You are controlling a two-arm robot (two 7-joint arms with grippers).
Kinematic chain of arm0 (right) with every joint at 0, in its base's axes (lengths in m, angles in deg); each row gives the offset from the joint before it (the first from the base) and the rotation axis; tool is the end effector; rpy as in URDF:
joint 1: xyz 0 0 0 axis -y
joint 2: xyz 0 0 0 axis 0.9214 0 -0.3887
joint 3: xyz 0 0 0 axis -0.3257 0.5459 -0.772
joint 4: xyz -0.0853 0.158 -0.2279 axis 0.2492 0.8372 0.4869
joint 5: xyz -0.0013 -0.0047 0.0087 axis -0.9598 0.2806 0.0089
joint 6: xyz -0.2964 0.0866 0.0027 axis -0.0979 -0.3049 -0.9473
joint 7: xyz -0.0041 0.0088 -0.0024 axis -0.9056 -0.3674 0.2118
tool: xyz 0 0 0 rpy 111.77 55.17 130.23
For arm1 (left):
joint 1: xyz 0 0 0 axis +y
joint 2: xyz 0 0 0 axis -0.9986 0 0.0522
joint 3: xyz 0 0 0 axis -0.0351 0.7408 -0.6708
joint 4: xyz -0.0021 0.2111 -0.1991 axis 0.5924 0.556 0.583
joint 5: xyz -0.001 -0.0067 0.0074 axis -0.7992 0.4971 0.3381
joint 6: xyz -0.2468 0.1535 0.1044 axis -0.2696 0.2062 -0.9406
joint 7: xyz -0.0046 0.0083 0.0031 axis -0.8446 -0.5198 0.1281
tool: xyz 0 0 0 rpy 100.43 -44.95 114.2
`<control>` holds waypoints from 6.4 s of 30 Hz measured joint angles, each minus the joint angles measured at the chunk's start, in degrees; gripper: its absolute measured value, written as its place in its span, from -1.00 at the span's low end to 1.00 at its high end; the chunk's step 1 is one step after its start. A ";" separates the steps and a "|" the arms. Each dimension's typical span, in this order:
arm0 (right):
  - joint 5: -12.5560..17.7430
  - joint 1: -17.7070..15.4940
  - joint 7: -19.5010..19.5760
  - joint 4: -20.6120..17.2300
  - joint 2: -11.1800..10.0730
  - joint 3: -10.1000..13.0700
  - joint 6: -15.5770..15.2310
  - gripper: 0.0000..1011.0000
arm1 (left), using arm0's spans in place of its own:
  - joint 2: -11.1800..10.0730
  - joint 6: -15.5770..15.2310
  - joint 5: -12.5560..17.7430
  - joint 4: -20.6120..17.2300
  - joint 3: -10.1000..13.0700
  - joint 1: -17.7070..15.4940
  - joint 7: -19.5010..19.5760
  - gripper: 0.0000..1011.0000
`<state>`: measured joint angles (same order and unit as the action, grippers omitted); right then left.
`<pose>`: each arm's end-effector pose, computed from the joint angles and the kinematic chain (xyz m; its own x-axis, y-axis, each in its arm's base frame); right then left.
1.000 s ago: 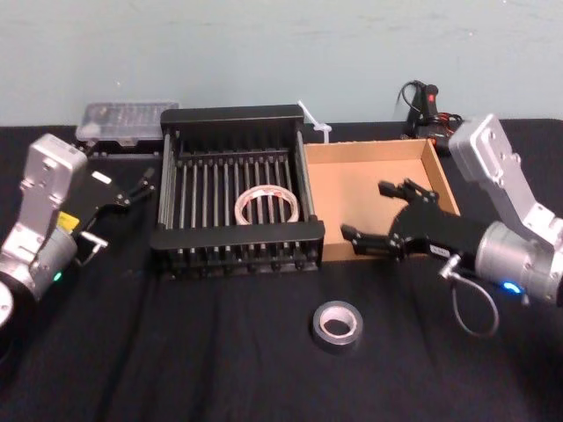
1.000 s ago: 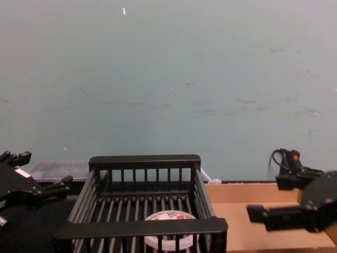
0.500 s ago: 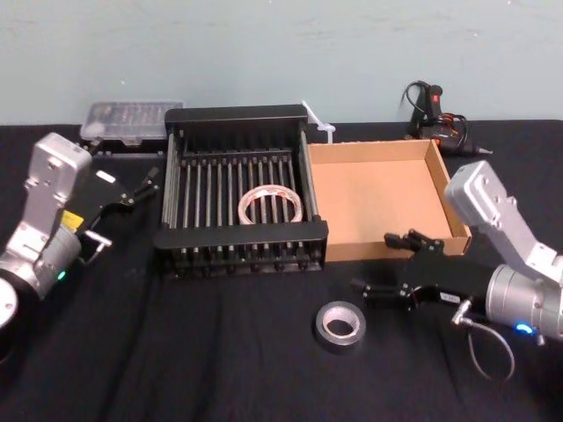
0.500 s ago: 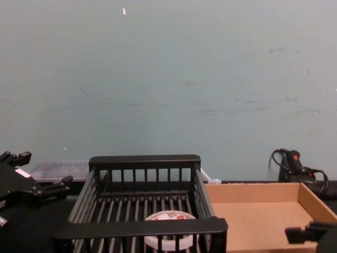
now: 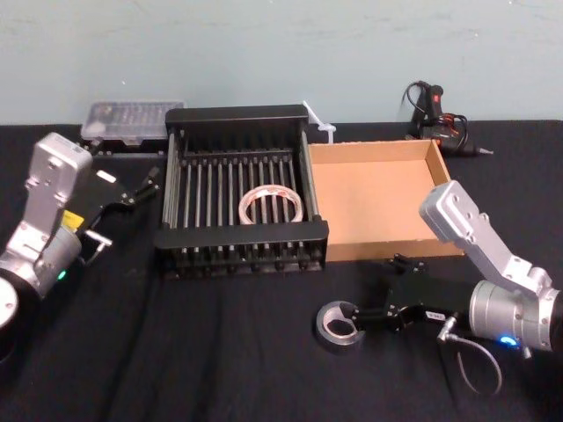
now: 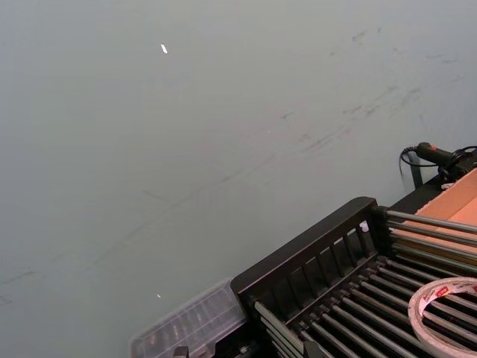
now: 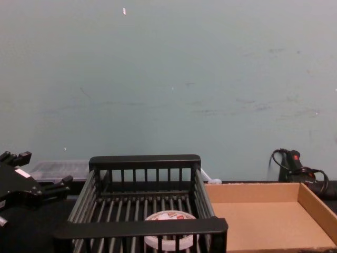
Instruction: Pick up the white tape and place it into the black box , Pick up the silver tape and place it into the brown box.
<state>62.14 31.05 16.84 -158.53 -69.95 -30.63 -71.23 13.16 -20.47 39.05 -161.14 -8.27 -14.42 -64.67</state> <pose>0.3293 -0.0372 -0.2665 0.8128 -0.5816 0.0339 0.5180 0.6949 -0.4988 0.3580 0.0827 -0.3023 0.2924 0.8803 0.3736 -0.9552 0.2874 0.0703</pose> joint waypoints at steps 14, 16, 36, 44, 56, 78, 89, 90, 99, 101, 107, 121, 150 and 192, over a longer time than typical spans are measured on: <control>-0.56 1.06 -0.39 1.31 0.10 -1.76 -0.37 0.98 | 0.00 0.00 0.00 0.00 0.00 0.00 0.00 0.98; -0.63 1.19 -0.46 1.50 0.14 -1.97 -0.40 0.98 | 0.00 0.00 0.00 0.00 0.00 0.00 0.00 0.98; -1.11 2.43 -0.64 3.61 1.29 -3.29 -1.17 0.98 | 0.00 0.00 0.00 0.00 0.00 0.00 0.00 0.98; -1.12 2.48 -0.61 3.85 1.41 -3.29 -1.12 0.98 | 0.00 0.00 0.00 0.00 0.00 0.00 0.00 0.98; -1.10 2.46 -0.55 3.74 1.36 -3.24 -1.09 0.86 | 0.00 0.00 0.00 0.00 0.00 0.00 0.00 0.98; -1.08 2.43 -0.54 3.68 1.32 -3.24 -1.09 -0.52 | 0.00 0.00 0.00 0.00 0.00 0.00 0.00 0.98; -1.09 2.42 -0.55 3.68 1.31 -3.25 -1.06 -0.69 | 0.00 0.00 0.00 0.00 0.00 0.00 0.00 0.98; -1.09 2.37 -0.55 3.64 1.24 -3.24 -0.91 -0.69 | 0.00 0.00 0.00 0.00 0.00 0.00 0.00 0.98; 0.56 1.34 -0.35 1.71 0.45 -1.25 0.32 -0.69 | 0.00 0.00 0.00 0.00 0.00 0.00 0.00 0.98; 1.21 1.16 0.34 1.27 0.38 -0.20 0.57 -0.69 | 0.00 0.00 0.00 0.00 0.00 0.00 0.00 0.98; 2.08 1.51 3.06 1.20 1.09 2.18 1.04 -0.69 | 0.00 0.00 0.00 0.00 0.00 0.00 0.00 0.98; 1.01 6.02 11.25 7.99 7.70 6.36 -0.06 -0.69 | 0.00 0.00 0.00 0.00 0.00 0.00 0.00 0.98; -1.54 10.36 13.97 15.86 12.77 7.47 -1.04 -0.64 | 0.00 0.00 0.00 0.00 0.00 0.00 0.00 0.98; -6.39 5.53 21.12 13.07 14.63 10.27 10.31 0.98 | 0.00 0.00 0.00 0.00 0.00 0.00 0.00 0.98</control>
<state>55.76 36.58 37.96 -145.46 -55.32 -20.37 -60.92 13.16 -20.47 39.05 -161.14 -8.27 -14.43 -64.68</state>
